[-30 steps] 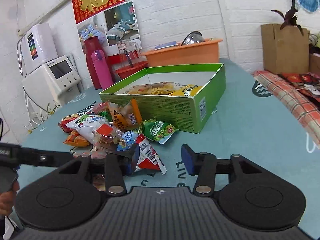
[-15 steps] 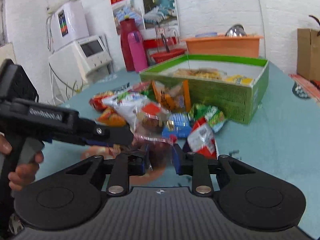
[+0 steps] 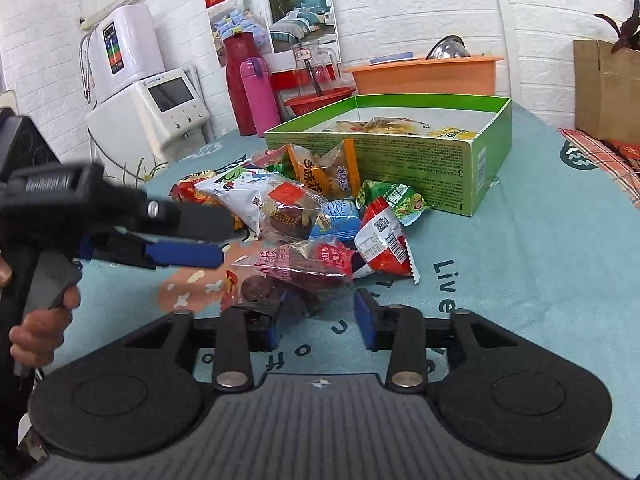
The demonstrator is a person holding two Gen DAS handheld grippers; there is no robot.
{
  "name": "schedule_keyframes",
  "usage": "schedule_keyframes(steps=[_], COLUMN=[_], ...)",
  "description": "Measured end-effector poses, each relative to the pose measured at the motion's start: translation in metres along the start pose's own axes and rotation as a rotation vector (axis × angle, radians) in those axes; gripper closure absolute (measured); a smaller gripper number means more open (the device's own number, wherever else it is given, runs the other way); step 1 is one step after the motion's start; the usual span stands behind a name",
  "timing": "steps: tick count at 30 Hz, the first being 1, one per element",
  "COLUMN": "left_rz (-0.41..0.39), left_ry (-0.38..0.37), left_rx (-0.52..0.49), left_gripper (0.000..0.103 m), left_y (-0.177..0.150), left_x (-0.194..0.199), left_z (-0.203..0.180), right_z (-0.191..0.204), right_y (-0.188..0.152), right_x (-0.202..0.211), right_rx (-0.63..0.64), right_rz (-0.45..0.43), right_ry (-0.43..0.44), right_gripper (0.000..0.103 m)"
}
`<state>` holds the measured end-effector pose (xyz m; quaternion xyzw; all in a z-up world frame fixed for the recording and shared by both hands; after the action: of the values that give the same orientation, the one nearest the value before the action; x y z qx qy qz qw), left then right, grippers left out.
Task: Organize snacks
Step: 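Grasp the red-white candy pack with the left gripper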
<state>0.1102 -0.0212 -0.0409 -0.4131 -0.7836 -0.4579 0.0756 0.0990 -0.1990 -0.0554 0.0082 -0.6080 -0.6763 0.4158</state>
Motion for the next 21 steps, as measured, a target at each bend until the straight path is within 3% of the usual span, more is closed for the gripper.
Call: schedule_keyframes(steps=[2,6,10,17,21], left_rz=[0.027,0.104,0.140,0.147,0.123], left_ry=[-0.017,-0.018,-0.067,-0.054,-0.085], left_rx=[0.002,0.032,0.007,0.005,0.020], left_gripper=[0.000,0.000,0.003,0.002,0.005], left_y=[0.003,-0.002,-0.014,-0.023,-0.020], left_x=[-0.010,-0.029,-0.026,-0.013,-0.007], left_z=[0.002,0.010,0.005,0.007,0.007], right_z=[0.001,0.007,0.008,0.006,0.014], right_y=[0.000,-0.001,-0.003,-0.016,-0.017], right_x=[0.003,0.005,0.005,0.013,0.025], right_rx=[-0.005,-0.005,0.000,-0.024,-0.040], right_rz=[-0.013,-0.002,0.023,0.089,0.063], right_ry=[0.002,0.034,0.028,0.026,0.069], right_gripper=[0.005,0.002,0.000,0.000,0.000])
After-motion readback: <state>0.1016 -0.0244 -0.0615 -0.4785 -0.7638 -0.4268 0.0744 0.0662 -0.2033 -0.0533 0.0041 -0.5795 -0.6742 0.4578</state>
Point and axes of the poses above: each gripper's, at about its wrist camera, not at the fingertips, and x roughly against the way its jaws point, z to its left, y to its top, the point moved 5 cm from there along -x, roughly the way its jaws point, and after that the axes turned 1 degree about y, right-handed, at the moved point
